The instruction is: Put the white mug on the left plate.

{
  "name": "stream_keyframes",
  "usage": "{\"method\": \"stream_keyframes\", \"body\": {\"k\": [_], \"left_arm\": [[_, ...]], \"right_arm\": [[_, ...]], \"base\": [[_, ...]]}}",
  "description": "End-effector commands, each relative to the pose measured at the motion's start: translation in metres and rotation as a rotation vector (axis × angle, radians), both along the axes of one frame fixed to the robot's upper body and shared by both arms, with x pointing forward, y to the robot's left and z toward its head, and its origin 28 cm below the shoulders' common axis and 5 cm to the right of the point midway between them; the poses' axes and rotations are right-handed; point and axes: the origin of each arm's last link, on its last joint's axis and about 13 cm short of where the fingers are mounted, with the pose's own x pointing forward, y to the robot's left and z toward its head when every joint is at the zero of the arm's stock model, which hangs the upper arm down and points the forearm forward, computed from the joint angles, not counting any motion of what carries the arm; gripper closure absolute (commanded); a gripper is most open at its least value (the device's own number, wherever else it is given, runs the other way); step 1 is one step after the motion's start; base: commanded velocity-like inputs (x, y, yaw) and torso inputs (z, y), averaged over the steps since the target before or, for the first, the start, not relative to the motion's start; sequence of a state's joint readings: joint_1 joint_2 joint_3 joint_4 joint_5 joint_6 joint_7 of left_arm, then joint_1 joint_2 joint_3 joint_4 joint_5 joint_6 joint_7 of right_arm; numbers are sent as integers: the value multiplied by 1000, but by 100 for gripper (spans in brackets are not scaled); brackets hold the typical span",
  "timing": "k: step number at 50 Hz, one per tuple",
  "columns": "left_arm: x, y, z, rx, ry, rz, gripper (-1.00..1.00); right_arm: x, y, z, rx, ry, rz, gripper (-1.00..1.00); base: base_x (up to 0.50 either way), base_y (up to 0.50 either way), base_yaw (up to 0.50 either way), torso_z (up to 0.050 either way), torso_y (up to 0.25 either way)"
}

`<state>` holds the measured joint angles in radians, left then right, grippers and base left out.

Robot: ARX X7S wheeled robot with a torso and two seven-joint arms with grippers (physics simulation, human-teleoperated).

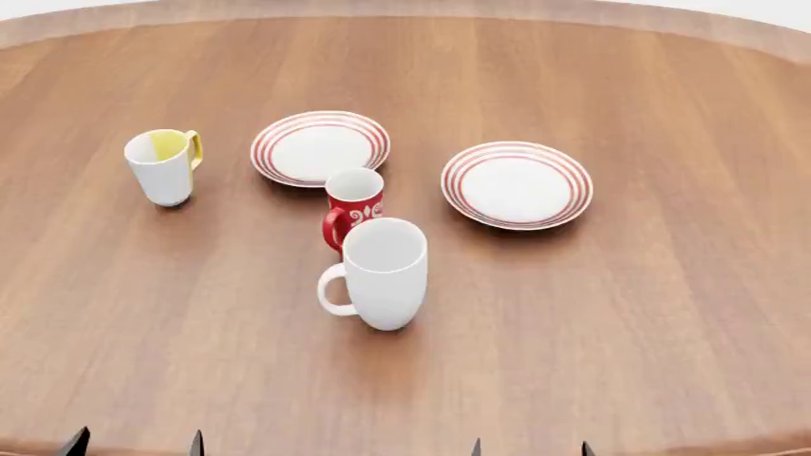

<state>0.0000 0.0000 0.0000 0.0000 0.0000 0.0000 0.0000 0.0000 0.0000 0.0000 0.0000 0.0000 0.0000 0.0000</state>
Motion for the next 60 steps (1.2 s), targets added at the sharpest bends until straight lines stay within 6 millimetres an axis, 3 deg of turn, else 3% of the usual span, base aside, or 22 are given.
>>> {"method": "stream_keyframes", "body": {"k": [1,7,12,16,19,60], "left_arm": [[0,0,0,0,0,0,-100],[4,6,3,-25,21,9,-100],[6,23,33,15,-61,50,-100],[9,36,70,49,-129,52,-100],[12,39,77,83,-138,63,-100],[7,34,61,93,-99,33,-100]], "right_arm": [[0,0,0,0,0,0,-100],[-2,-10,8,-90,-43,-38,-100],[-4,-17,29,-166,-116,-35,-100],[0,-24,65,-234,-155,-44,-100],[-1,-28,75,-247,-162,-48,-100],[4,-25,74,-273,-168,-48,-100]], "base": [[0,0,0,0,0],[0,0,0,0,0],[0,0,0,0,0],[60,0,0,0,0],[111,0,0,0,0],[214,16,0,0,0]]}}
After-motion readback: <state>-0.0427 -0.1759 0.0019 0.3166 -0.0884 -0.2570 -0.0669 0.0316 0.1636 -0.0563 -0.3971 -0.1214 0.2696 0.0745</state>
